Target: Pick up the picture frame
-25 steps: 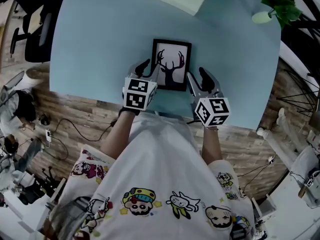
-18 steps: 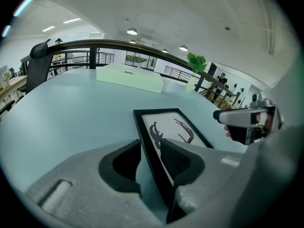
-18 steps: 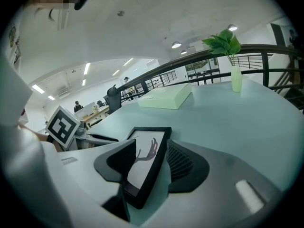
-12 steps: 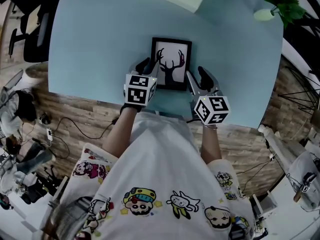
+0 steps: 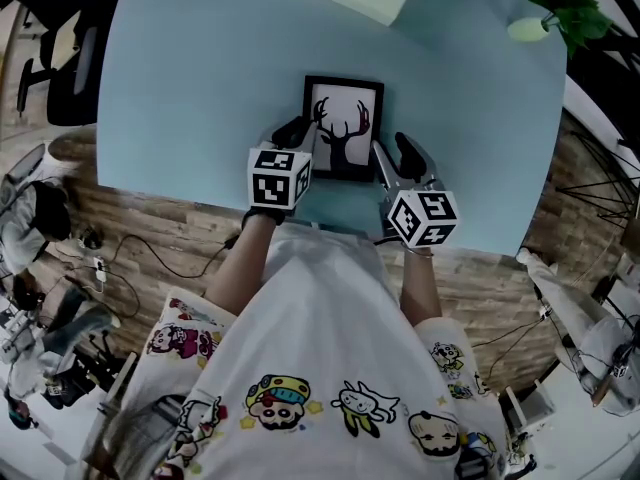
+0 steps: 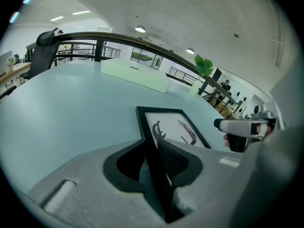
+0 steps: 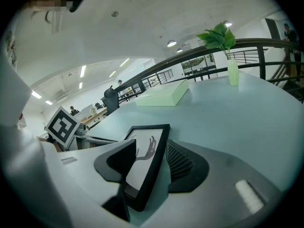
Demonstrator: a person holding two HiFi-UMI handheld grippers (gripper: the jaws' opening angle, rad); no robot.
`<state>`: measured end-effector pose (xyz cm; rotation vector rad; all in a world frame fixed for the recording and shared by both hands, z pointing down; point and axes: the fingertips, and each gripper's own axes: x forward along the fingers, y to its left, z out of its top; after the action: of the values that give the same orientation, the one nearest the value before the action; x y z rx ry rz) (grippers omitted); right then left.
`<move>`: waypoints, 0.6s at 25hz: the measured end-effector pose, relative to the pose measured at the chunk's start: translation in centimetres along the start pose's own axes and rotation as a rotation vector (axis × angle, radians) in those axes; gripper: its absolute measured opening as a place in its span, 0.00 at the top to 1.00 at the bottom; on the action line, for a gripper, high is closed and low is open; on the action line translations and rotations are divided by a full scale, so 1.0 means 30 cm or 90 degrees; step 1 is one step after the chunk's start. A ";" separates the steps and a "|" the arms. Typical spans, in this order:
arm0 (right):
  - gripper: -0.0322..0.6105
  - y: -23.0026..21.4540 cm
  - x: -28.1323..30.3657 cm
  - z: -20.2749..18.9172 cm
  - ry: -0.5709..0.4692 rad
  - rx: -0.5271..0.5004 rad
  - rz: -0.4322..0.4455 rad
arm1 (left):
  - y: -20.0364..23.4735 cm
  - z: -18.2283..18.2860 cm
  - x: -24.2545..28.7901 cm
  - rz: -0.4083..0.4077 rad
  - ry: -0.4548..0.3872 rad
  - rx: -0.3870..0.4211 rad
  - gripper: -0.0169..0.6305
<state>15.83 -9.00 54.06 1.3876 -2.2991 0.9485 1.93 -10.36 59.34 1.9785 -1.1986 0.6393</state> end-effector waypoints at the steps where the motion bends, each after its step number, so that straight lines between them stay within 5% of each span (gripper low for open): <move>1: 0.64 -0.001 0.001 -0.001 0.001 0.001 -0.001 | 0.001 0.000 0.001 0.000 -0.001 -0.005 0.84; 15: 0.64 -0.008 0.006 -0.017 0.011 0.005 0.001 | 0.013 0.005 0.001 -0.006 -0.006 -0.069 0.87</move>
<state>15.92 -8.87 54.63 1.3753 -2.2868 0.9663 1.61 -10.62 59.39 1.8971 -1.2044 0.5488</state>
